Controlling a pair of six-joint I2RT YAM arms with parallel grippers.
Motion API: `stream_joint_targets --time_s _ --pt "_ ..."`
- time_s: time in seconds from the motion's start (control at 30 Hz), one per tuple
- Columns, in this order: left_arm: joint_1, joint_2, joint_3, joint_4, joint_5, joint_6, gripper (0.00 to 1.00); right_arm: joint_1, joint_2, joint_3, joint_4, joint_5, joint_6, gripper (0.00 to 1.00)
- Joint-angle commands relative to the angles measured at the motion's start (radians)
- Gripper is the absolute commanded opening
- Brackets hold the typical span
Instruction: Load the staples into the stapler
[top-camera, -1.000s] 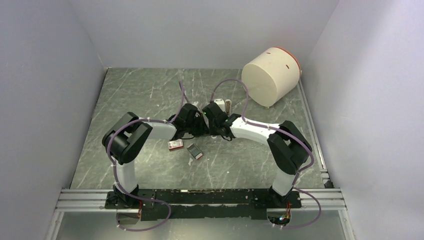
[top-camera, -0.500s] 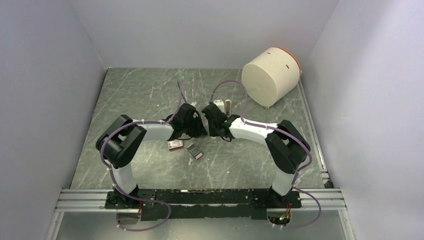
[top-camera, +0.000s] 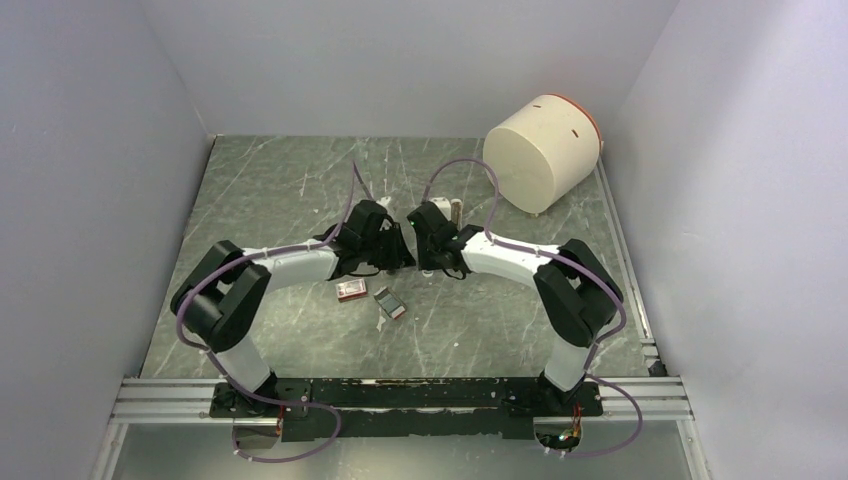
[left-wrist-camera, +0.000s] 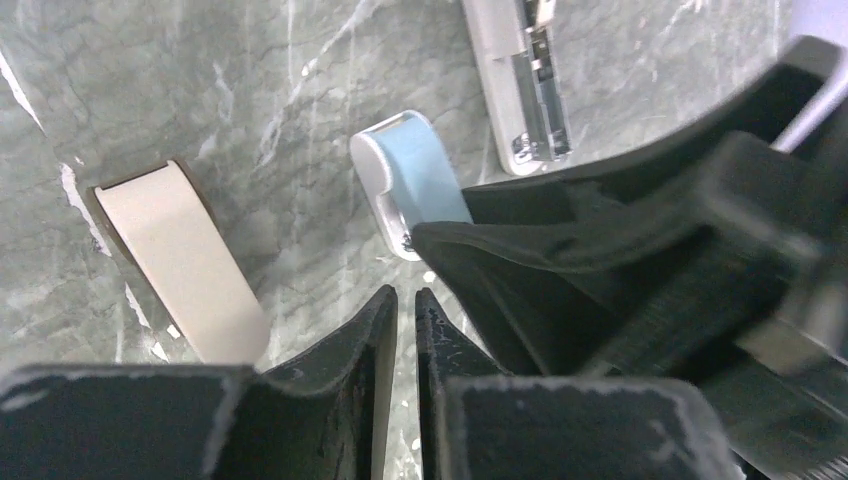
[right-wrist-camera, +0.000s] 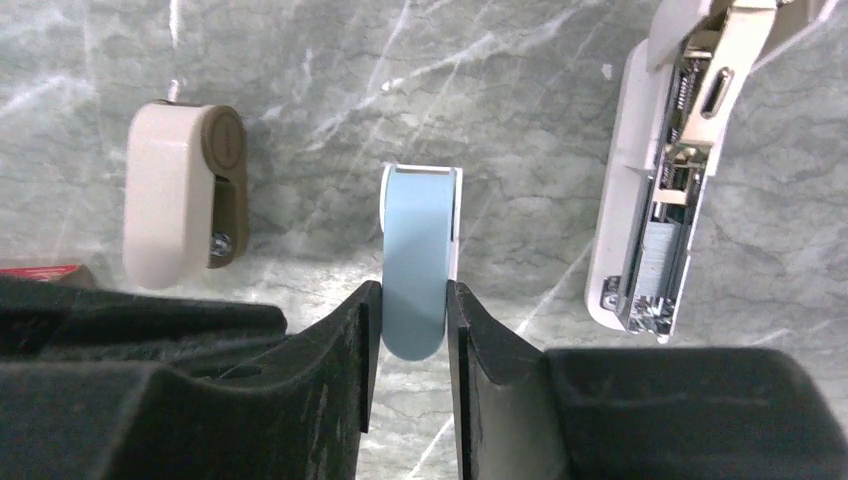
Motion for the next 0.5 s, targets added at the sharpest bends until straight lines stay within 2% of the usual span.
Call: stream_joint_targets --time_s 0.0,0.2,0.47 --pt "-0.004 -0.069 0.042 -0.062 -0.027 0.047 0.19 -0.014 0.002 0.038 0.002 -0.037 -0.003 0.35" --pt "-0.004 -0.121 0.036 -0.092 -0.039 0.066 0.22 -0.018 -0.031 0.076 -0.014 -0.058 -0.018 0.52" --pt "-0.004 -0.269 -0.025 -0.095 -0.07 0.061 0.31 -0.063 -0.145 0.107 -0.045 0.061 -0.062 0.6"
